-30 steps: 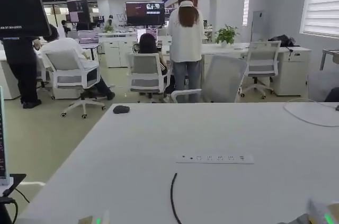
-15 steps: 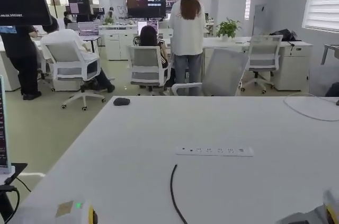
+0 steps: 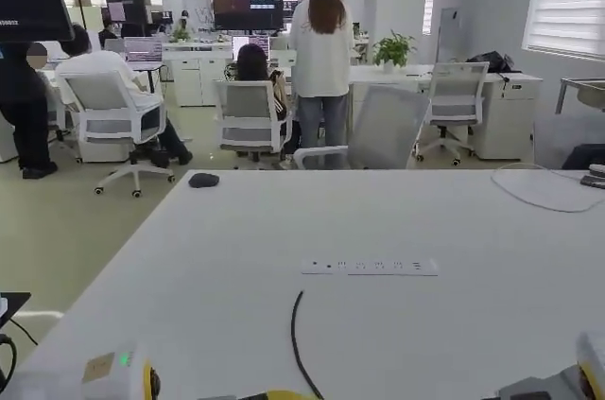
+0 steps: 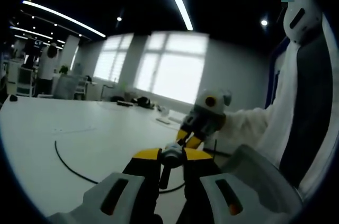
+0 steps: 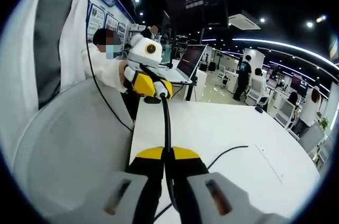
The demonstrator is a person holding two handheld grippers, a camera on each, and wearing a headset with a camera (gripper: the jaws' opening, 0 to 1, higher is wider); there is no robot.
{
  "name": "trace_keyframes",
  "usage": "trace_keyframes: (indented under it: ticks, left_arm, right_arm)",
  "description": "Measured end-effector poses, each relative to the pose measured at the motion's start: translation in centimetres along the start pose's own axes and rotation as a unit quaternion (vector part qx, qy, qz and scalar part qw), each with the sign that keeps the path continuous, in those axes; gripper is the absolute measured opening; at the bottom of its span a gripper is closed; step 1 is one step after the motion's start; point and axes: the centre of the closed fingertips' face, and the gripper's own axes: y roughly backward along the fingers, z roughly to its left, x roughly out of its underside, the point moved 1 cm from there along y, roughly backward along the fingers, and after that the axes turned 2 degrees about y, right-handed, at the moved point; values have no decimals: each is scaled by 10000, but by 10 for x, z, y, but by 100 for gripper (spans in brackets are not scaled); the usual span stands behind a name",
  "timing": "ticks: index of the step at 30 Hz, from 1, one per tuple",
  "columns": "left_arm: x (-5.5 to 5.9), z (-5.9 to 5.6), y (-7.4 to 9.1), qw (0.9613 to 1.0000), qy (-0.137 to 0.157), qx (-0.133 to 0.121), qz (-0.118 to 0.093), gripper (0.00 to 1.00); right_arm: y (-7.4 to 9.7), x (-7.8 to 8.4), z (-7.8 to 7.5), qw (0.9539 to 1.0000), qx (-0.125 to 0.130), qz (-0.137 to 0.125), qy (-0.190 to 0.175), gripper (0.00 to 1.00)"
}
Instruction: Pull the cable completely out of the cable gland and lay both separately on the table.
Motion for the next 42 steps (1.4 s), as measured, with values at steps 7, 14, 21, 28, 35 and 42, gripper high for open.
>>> trace_keyframes:
  ticks: [7,14,21,28,35,42]
  left_arm:
    - [1,0,2,9999,-102,-32,9,16]
    - [-4,8,7,9998,-88,-156,-73,16]
    - [-5,10,9,9997,-112,-216,-81,16]
    - [-7,14,18,9992,-191,-352,-50,16]
    - [-9,22,26,9980,-169,-592,-106,16]
    - [-6,23,23,9978,-192,-632,-25,17]
  right_arm:
    - [-1,0,-1,9999,25,-54,-89,3]
    - [4,7,-6,9998,76,-50,-182,3]
    - [10,18,-10,9991,158,-51,-397,3]
    - [17,26,-13,9978,250,-113,-601,3]
    - [21,44,-19,9959,461,46,-772,3]
    - [10,68,-27,9928,599,321,-982,3]
